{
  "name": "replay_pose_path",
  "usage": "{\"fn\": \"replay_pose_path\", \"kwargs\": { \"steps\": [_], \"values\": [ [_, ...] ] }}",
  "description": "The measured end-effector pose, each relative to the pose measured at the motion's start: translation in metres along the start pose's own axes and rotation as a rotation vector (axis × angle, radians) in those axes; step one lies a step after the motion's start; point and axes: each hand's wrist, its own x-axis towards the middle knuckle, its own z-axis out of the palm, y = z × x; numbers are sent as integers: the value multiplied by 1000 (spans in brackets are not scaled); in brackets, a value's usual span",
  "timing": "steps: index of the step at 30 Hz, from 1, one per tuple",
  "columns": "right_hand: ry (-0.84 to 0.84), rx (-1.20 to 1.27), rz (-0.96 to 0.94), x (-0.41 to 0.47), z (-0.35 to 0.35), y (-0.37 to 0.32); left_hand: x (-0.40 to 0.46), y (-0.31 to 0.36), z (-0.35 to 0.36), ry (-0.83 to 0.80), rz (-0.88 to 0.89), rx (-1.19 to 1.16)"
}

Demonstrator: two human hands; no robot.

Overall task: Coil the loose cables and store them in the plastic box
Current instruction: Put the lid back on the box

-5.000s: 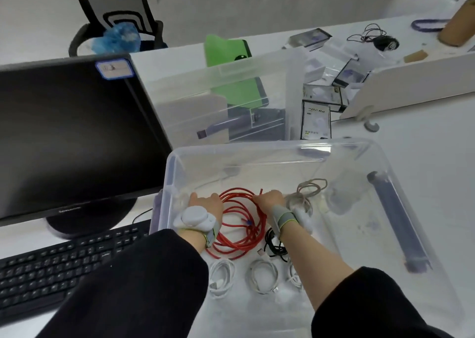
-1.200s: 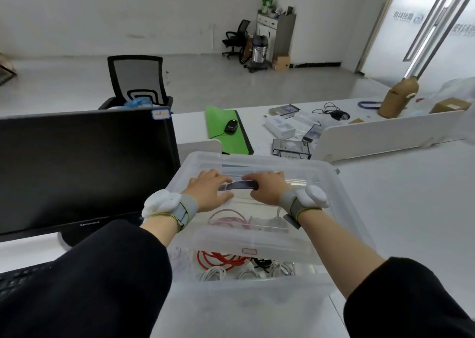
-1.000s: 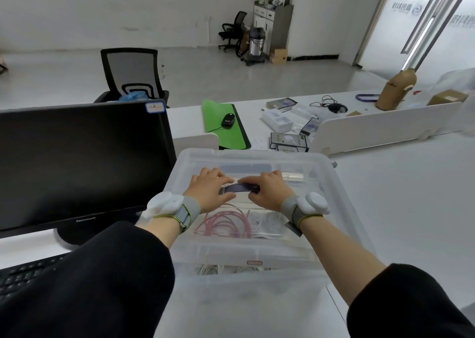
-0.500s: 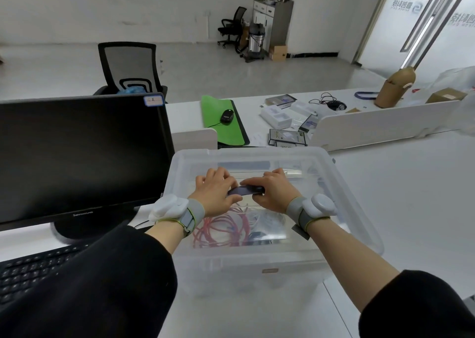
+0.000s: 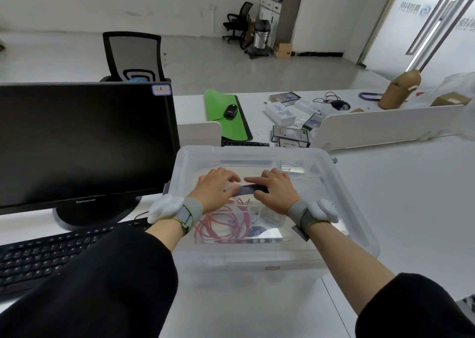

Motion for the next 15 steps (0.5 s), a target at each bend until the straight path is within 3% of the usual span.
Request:
{"fn": "replay_pose_path", "kwargs": {
  "steps": [3, 6, 8, 15],
  "values": [
    [36, 188, 130, 10, -4, -15, -5, -14, -13, 187, -67, -85],
    [103, 30, 152, 28, 7, -46, -13, -34, -27, 344, -262, 95],
    [92, -22, 63, 43, 23, -76, -23, -50, -36, 372, -438, 69],
    [-17, -117, 7, 64, 55, -113, -39, -99, -29, -13, -867, -734]
  ]
}}
